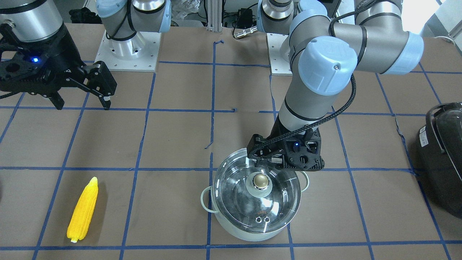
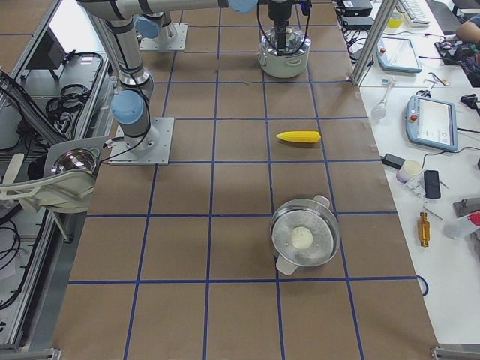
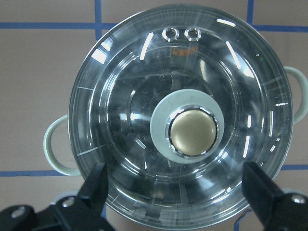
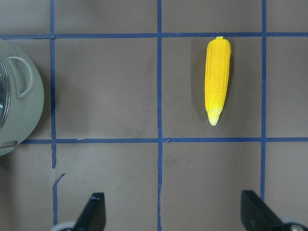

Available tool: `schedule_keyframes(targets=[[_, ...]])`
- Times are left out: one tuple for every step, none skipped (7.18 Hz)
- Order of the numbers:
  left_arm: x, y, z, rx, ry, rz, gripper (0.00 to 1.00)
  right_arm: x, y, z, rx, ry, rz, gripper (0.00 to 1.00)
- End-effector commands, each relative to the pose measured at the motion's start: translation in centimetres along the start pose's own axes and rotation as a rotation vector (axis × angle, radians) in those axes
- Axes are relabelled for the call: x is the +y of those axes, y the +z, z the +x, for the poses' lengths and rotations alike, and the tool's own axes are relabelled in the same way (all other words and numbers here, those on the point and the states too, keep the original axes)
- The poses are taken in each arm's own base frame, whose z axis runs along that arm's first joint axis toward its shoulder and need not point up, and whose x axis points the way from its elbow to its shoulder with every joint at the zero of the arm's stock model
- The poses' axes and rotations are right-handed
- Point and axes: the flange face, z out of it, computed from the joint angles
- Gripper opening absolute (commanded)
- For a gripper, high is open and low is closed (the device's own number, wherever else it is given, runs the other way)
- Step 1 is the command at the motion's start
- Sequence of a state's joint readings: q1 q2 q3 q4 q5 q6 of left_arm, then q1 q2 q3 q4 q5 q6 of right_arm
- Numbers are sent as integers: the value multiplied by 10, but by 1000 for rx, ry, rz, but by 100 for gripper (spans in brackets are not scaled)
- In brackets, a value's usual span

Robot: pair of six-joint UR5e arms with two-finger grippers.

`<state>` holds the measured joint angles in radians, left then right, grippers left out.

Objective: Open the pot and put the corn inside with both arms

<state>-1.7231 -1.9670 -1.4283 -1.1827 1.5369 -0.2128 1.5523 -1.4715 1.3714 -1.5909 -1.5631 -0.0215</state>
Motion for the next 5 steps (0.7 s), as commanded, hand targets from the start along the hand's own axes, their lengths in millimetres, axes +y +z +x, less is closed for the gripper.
schedule_keyframes(targets=[[-8,14,7,-1,-22,5,96,0,0,0,0,0,1,100],[-8,18,8,-4,-22,0,94,0,0,0,0,0,-1,100],[-8,22,7,-40,-17,2,93,-1,0,0,-1,0,4,100],[-8,23,7,-50,-15,4,93,0,0,0,0,0,1,100],[-8,26,7,-52,-15,0,93,-1,0,0,0,0,6,100]])
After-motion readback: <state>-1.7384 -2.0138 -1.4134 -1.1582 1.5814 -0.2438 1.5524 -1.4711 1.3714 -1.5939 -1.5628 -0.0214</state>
